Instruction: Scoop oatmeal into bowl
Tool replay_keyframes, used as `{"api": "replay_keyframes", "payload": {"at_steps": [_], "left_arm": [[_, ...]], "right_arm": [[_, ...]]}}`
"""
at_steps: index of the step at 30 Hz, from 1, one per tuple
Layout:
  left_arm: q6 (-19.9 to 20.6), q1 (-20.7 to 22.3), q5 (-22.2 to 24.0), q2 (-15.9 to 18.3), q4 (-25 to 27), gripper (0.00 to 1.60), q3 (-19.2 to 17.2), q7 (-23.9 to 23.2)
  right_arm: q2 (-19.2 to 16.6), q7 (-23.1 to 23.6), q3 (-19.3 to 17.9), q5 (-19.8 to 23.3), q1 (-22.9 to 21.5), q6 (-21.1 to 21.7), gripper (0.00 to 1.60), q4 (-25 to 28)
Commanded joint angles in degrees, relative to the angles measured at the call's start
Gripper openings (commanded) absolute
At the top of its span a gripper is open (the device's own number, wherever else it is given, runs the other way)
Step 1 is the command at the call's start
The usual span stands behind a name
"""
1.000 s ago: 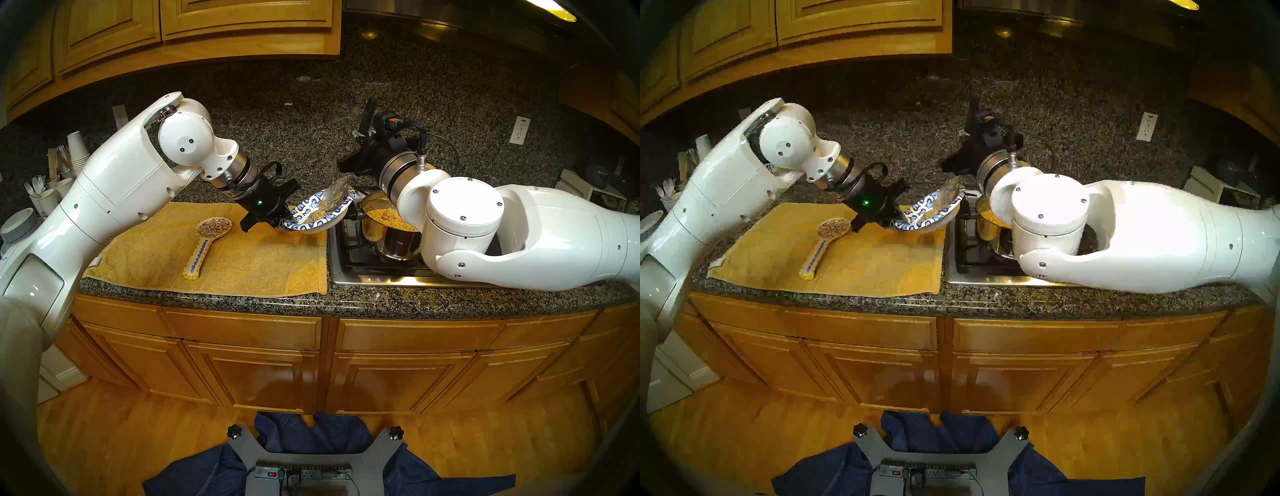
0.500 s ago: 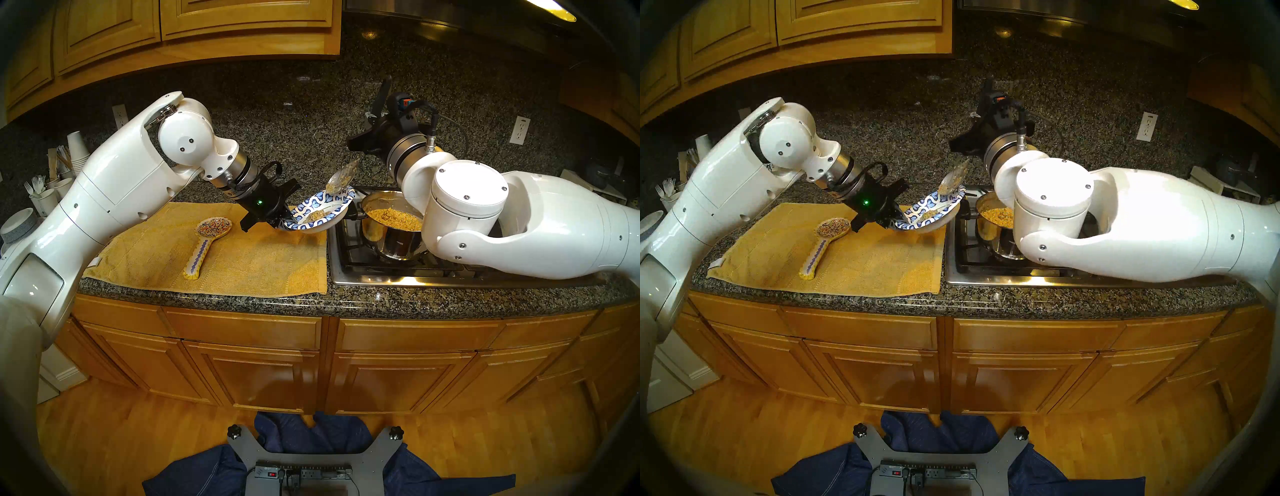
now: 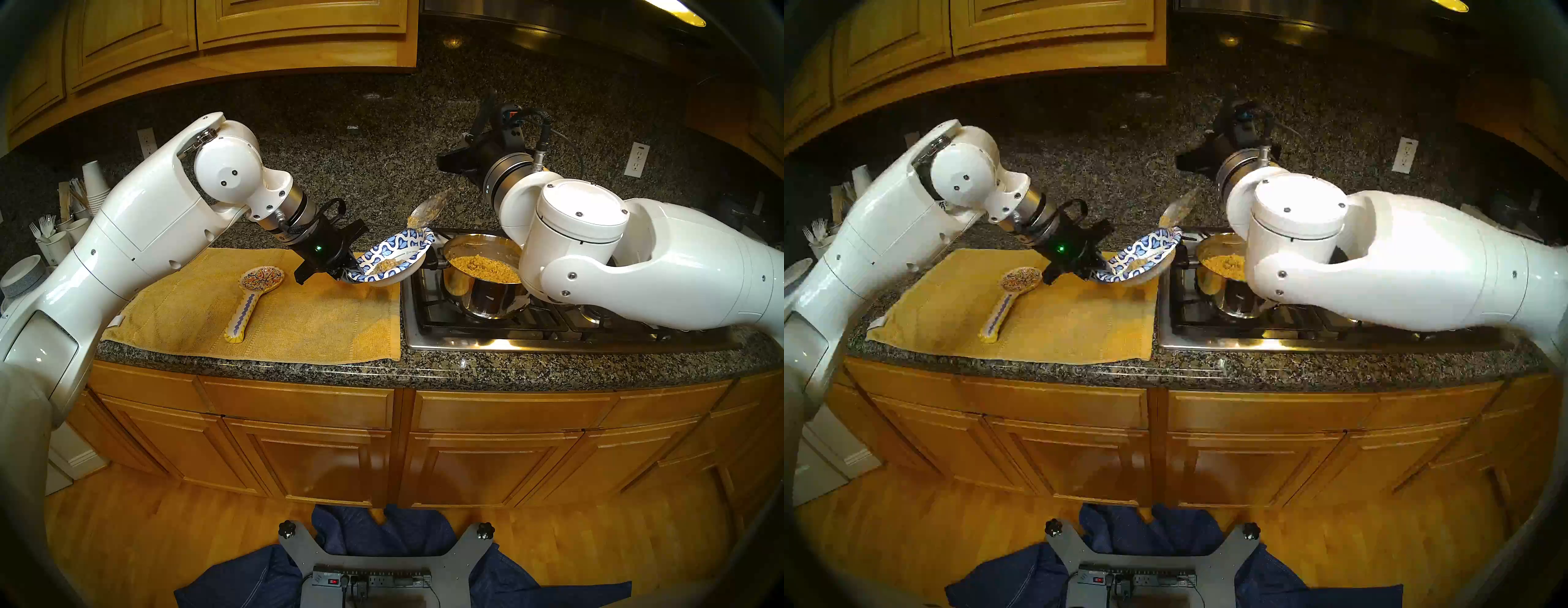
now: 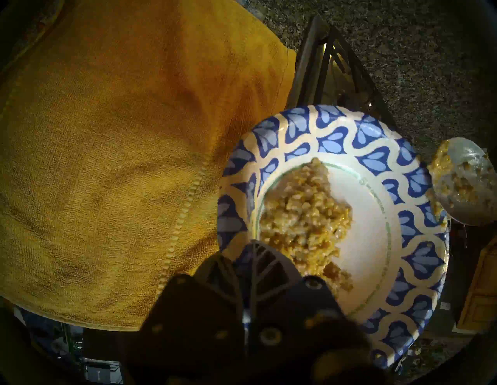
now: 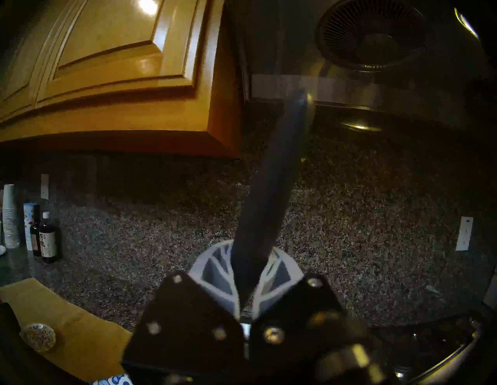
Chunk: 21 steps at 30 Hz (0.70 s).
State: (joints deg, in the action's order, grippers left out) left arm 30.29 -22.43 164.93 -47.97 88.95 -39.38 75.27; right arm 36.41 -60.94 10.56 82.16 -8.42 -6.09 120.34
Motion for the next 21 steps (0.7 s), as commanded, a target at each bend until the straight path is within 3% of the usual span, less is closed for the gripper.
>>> {"api": "replay_keyframes", "payload": {"at_steps": [1,21], "left_arm": [[-0.08,1.73,0.07,-0.38,0.13,0.00,-1.26,4.65],[-0.10,1.93,0.07,-0.08,0.21,0.00,-0.75,3.80]], "right_arm": [[-0.50,-1.21,-1.53,-0.70,-1.53,-0.71,0.00,0.33],[-3.73,-2.94,-1.88,-0.14,-2.57,-1.78,0.00,0.88]]}}
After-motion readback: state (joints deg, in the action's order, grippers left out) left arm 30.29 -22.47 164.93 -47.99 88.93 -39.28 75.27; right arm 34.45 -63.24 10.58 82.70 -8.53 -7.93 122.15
